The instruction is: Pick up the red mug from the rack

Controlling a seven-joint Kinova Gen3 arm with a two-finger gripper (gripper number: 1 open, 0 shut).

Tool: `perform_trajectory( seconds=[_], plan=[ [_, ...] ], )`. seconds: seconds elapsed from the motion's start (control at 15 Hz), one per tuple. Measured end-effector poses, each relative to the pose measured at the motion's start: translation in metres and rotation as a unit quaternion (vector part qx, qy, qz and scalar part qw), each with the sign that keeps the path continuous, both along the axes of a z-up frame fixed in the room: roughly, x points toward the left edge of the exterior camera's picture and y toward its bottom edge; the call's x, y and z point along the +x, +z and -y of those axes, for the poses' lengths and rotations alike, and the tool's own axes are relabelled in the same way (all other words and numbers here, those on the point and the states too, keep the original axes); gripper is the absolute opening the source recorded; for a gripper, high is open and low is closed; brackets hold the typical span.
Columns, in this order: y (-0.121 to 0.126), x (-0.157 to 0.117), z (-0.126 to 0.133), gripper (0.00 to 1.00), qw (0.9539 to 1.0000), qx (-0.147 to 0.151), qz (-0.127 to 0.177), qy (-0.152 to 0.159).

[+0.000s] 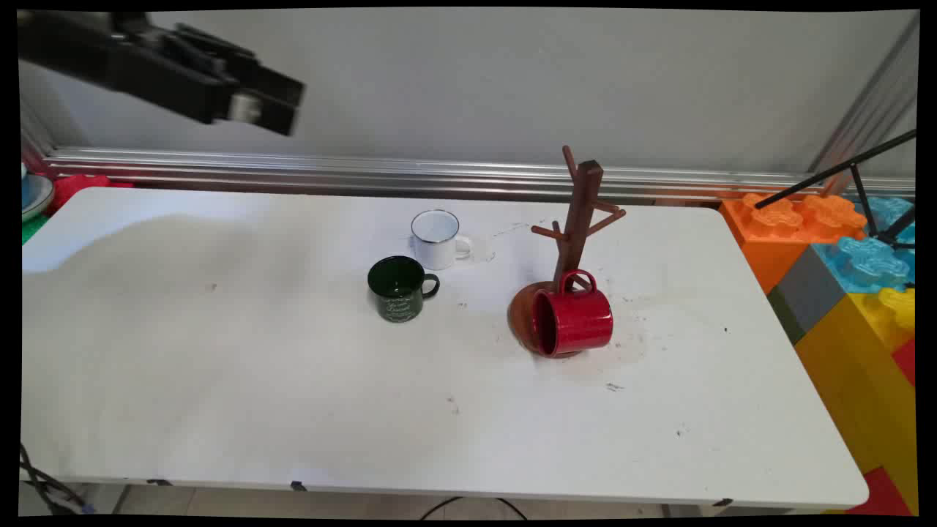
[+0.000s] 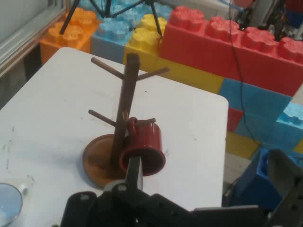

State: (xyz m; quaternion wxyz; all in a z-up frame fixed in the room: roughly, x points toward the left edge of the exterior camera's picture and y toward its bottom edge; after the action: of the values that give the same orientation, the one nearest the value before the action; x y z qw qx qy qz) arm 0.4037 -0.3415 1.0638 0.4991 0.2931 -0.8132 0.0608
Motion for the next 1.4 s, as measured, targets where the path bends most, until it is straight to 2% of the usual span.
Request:
perform_trajectory(
  seconds=[0.4, 0.8, 1.0, 1.4],
  plan=[
    [-0.02, -0.067, 0.024, 1.0, 0.9993, 0.008, 0.025, 0.025],
    [-0.065, -0.121, 0.032, 1.0, 0.9979, 0.019, 0.051, 0.036],
    [-0.096, -0.15, 0.033, 1.0, 0.997, 0.028, 0.06, 0.041],
    [-0.144, -0.183, 0.035, 1.0, 0.9956, 0.041, 0.063, 0.057]
  ],
)
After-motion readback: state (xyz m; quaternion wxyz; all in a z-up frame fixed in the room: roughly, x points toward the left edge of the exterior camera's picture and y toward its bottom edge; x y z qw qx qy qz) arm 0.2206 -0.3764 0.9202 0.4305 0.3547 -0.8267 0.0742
